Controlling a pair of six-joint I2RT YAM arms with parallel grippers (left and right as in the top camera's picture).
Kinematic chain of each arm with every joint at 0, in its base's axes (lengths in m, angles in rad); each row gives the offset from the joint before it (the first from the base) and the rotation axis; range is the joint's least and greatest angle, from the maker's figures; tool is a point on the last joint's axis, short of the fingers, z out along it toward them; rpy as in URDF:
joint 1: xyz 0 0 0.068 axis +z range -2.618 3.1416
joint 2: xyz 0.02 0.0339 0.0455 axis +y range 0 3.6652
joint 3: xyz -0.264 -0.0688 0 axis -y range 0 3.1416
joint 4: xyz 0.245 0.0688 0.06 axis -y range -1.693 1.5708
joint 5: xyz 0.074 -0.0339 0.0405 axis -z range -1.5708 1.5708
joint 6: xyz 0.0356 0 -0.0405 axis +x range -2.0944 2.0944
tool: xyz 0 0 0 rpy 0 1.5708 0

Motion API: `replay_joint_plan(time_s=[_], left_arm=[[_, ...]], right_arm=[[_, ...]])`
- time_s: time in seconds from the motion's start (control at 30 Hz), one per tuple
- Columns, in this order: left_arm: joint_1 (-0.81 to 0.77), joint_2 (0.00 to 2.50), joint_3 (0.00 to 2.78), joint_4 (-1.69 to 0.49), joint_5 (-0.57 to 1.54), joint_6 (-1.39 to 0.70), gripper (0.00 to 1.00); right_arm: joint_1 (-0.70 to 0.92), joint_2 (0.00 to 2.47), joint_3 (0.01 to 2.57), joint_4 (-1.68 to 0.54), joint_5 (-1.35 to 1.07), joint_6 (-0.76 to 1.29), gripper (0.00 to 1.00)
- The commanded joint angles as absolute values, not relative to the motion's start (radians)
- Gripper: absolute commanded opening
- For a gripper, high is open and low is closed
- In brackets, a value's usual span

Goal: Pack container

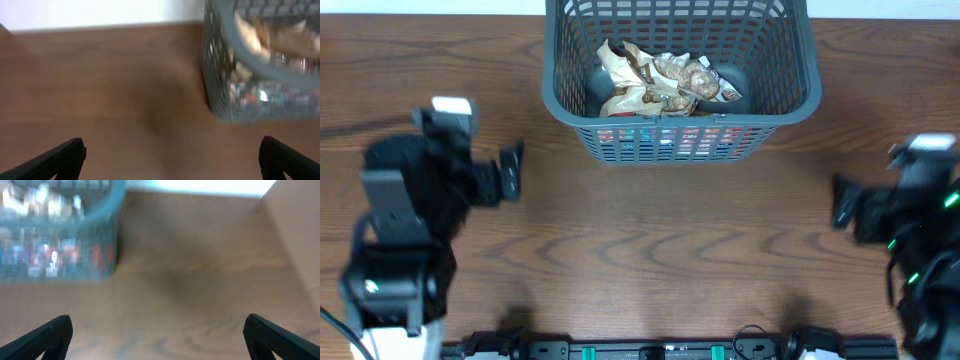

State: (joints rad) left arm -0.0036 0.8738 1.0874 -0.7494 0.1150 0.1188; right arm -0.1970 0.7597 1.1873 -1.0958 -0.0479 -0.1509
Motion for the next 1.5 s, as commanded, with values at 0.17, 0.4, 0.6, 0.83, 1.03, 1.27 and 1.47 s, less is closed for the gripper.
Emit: replay_joint_plan(time_s=[0.17, 0.4, 0.6, 0.83, 1.03, 1.27, 1.47], left_arm=[[0.0, 0.675, 0.834, -0.682, 0.149, 0.093, 0.99], [0.0, 0.68, 0.821, -0.675, 0.138, 0.092, 0.99], [0.0, 0.699, 0.821, -0.68, 0.139, 0.092, 0.99], [0.0, 0.706, 0.821, -0.68, 0.139, 0.092, 0.99], [0.0, 0.706, 0.821, -0.68, 0.139, 0.092, 0.99], [0.0, 0.706, 0.821, -0.68, 0.139, 0.092, 0.99], [0.0, 0.706, 0.821, -0.68, 0.139, 0.092, 0.99]], right_arm=[[-0.165, 0.42, 0.896, -1.073, -0.045, -0.195, 0.99], [-0.165, 0.364, 0.84, -1.12, -0.083, -0.225, 0.99], [-0.165, 0.364, 0.84, -1.123, -0.082, -0.225, 0.99], [-0.165, 0.364, 0.84, -1.135, -0.083, -0.225, 0.99], [-0.165, 0.364, 0.84, -1.164, -0.082, -0.225, 0.99], [-0.165, 0.364, 0.84, -1.175, -0.083, -0.225, 0.99], [-0.122, 0.333, 0.839, -1.17, -0.089, -0.219, 0.99]])
